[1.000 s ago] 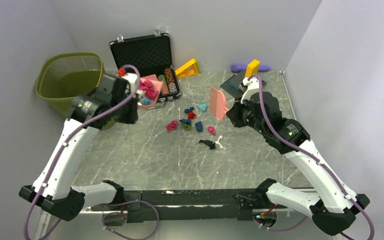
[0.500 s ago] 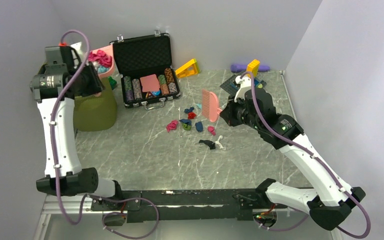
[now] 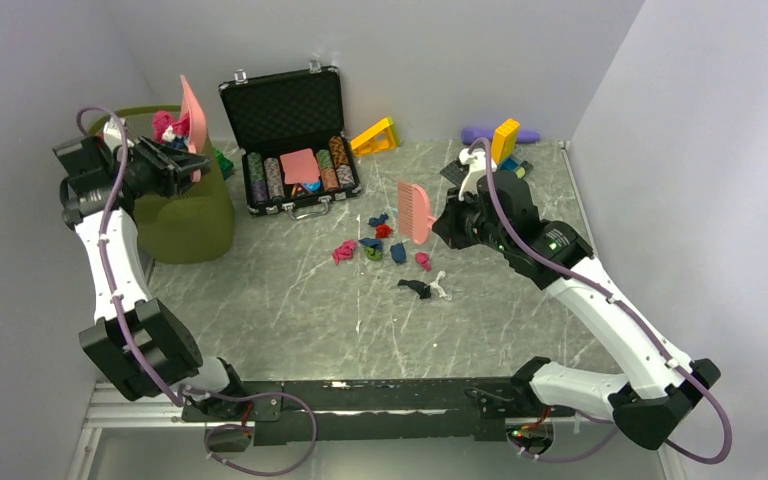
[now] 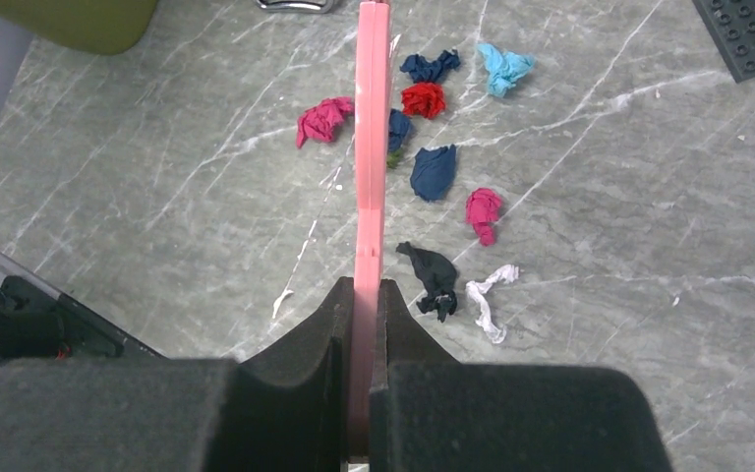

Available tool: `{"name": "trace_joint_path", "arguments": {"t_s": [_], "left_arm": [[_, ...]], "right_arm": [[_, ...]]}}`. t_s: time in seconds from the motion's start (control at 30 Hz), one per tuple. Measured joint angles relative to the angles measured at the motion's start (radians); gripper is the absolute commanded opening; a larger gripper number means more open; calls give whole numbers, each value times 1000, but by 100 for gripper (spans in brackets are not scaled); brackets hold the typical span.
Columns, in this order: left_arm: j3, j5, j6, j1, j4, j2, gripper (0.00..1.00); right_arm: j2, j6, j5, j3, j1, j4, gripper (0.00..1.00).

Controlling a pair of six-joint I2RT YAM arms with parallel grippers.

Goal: Sweep away the paper scraps from the table

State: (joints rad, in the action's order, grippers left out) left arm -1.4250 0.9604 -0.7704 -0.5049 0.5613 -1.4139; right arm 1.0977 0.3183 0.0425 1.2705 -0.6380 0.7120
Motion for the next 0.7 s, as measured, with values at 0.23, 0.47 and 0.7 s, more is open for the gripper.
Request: {"name": "trace_joint_path", "arguments": {"t_s": [0.23,0.47,0.7], "left_arm": [[294,119,-510,-73,-583,68,0],[371,143,-877,-87,-1030,68,0],[374,143,-1027,-81,-1265,70,0]], "right_arm": [[23,0,0,0,0,-3,0],[29,0,-1,4,0,-3,0],[36,0,-10,5,1,-3,0]]}}
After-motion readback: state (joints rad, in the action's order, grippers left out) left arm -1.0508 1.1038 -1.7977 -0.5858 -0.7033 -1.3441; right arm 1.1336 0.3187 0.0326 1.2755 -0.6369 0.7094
